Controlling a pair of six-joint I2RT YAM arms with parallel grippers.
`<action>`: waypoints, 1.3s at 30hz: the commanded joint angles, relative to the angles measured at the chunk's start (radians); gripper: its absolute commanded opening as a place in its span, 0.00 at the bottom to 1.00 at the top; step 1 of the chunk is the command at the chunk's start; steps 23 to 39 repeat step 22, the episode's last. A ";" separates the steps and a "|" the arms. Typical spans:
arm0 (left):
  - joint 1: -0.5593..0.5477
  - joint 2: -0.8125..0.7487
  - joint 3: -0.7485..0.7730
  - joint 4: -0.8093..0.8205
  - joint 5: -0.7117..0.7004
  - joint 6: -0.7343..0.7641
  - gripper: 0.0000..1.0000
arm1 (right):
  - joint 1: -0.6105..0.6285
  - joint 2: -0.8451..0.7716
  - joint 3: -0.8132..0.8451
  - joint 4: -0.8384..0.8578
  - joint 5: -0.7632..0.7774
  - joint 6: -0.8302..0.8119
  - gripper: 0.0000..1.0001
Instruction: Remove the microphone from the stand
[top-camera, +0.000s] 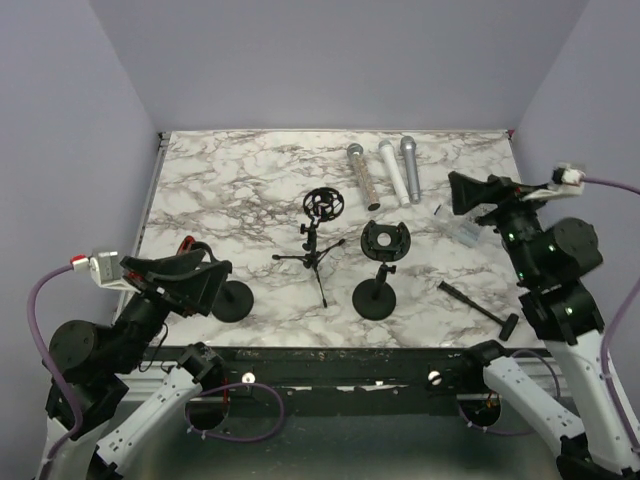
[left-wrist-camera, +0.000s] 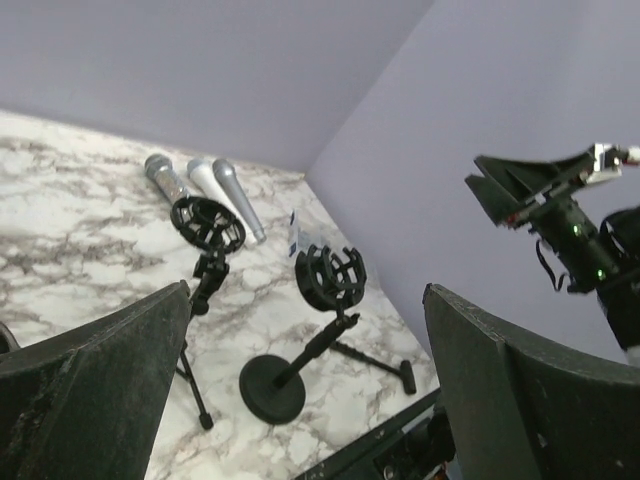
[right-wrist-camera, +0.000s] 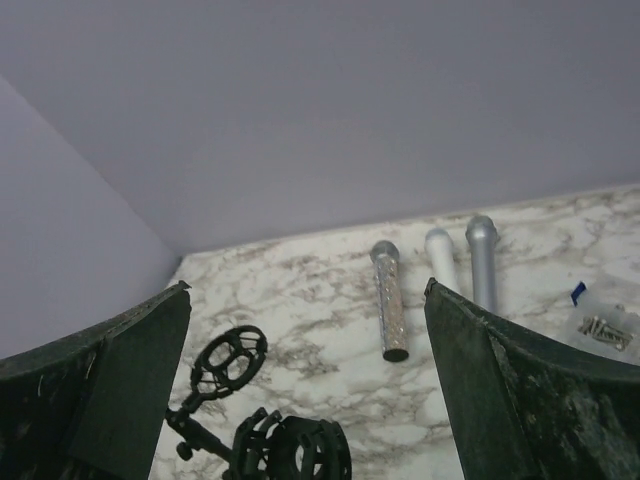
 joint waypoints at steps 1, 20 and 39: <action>0.002 -0.100 -0.040 0.131 -0.039 0.048 0.98 | 0.004 -0.191 -0.138 0.055 0.025 0.030 1.00; 0.002 -0.100 0.012 0.083 -0.124 0.115 0.99 | 0.004 -0.380 -0.055 -0.076 0.210 0.056 1.00; 0.002 -0.099 0.011 0.083 -0.123 0.112 0.98 | 0.005 -0.381 -0.050 -0.076 0.190 0.039 1.00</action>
